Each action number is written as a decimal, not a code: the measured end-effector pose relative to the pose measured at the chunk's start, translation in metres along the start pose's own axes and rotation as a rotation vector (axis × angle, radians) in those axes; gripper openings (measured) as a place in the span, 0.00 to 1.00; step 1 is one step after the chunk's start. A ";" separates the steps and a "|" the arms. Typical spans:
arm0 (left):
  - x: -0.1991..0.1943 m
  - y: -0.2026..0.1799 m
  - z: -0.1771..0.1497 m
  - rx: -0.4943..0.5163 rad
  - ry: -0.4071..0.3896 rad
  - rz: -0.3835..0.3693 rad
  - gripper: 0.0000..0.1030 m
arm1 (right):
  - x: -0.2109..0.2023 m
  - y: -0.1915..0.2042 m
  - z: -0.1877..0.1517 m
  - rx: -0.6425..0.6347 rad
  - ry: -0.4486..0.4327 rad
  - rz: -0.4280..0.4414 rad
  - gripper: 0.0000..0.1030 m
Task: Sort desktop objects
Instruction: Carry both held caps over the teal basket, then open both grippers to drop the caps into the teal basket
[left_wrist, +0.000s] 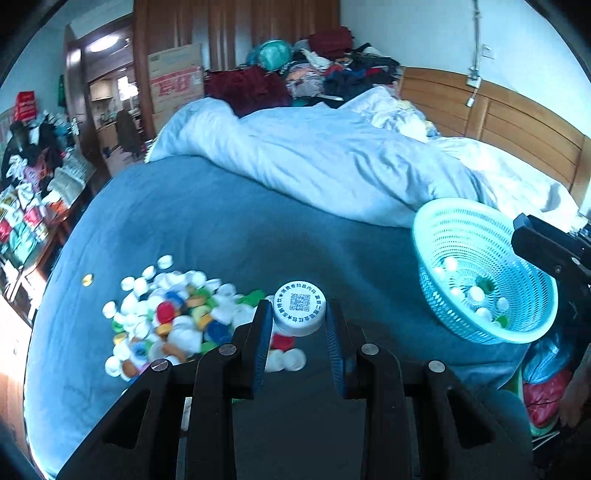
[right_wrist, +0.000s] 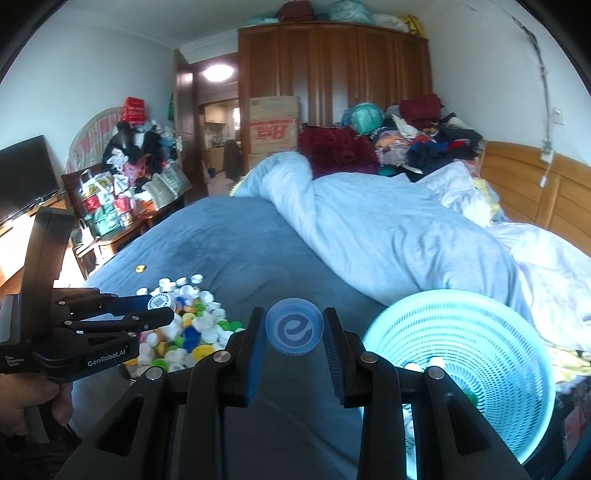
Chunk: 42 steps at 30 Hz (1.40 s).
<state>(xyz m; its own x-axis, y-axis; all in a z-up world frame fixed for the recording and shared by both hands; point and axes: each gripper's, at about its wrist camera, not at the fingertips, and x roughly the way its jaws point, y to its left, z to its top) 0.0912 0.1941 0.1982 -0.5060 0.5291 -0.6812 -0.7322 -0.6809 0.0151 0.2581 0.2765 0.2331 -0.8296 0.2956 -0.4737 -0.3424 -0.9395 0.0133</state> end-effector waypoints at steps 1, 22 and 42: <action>0.001 -0.005 0.003 0.007 -0.002 -0.008 0.24 | -0.002 -0.004 0.001 0.001 -0.003 -0.009 0.32; 0.031 -0.163 0.083 0.195 -0.006 -0.281 0.24 | -0.027 -0.120 -0.011 0.115 0.051 -0.214 0.32; 0.070 -0.237 0.085 0.318 0.166 -0.370 0.24 | -0.032 -0.177 -0.034 0.269 0.115 -0.232 0.32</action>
<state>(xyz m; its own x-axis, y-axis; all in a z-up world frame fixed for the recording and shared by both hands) 0.1907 0.4358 0.2086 -0.1271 0.6004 -0.7896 -0.9641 -0.2620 -0.0440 0.3603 0.4271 0.2159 -0.6670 0.4594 -0.5866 -0.6317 -0.7661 0.1183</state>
